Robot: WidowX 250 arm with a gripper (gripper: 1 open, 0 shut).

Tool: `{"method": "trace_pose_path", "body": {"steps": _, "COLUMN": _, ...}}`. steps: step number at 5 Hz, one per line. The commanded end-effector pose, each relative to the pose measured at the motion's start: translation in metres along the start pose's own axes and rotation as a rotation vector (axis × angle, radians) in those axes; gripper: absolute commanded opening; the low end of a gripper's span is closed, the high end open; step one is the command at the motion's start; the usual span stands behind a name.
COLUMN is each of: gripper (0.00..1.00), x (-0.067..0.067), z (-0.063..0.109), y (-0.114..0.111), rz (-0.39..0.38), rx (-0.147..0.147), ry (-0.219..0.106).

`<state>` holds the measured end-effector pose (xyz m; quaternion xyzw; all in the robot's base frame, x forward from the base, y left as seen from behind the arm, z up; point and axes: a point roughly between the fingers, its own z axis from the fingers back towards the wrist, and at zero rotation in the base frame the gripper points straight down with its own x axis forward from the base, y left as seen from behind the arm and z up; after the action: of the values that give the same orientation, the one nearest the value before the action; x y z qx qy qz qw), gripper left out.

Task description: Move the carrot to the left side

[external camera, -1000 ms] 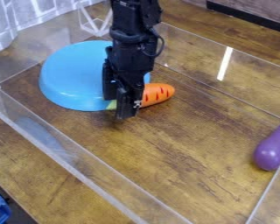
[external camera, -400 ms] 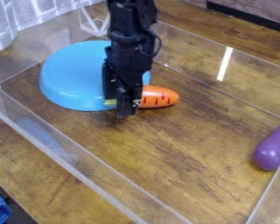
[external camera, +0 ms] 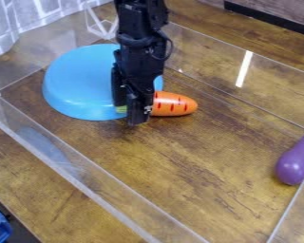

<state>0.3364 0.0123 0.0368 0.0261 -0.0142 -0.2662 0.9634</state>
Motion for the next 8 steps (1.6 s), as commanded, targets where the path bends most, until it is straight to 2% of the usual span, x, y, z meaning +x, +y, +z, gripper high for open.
{"method": "trace_pose_path", "body": {"steps": 1, "gripper": 1.00, "x": 0.0073, "z": 0.0117, "y": 0.0213, "rz": 0.027, "rx": 0.041, "ry": -0.061}}
{"method": "trace_pose_path", "body": {"steps": 2, "gripper": 0.00, "x": 0.0096, "z": 0.0087, "y": 0.0270, "rz": 0.026, "rx": 0.045, "ry": -0.069}}
{"method": "trace_pose_path", "body": {"steps": 8, "gripper": 0.00, "x": 0.0102, "z": 0.0116, "y": 0.0301, "rz": -0.005, "rx": 0.063, "ry": -0.069}}
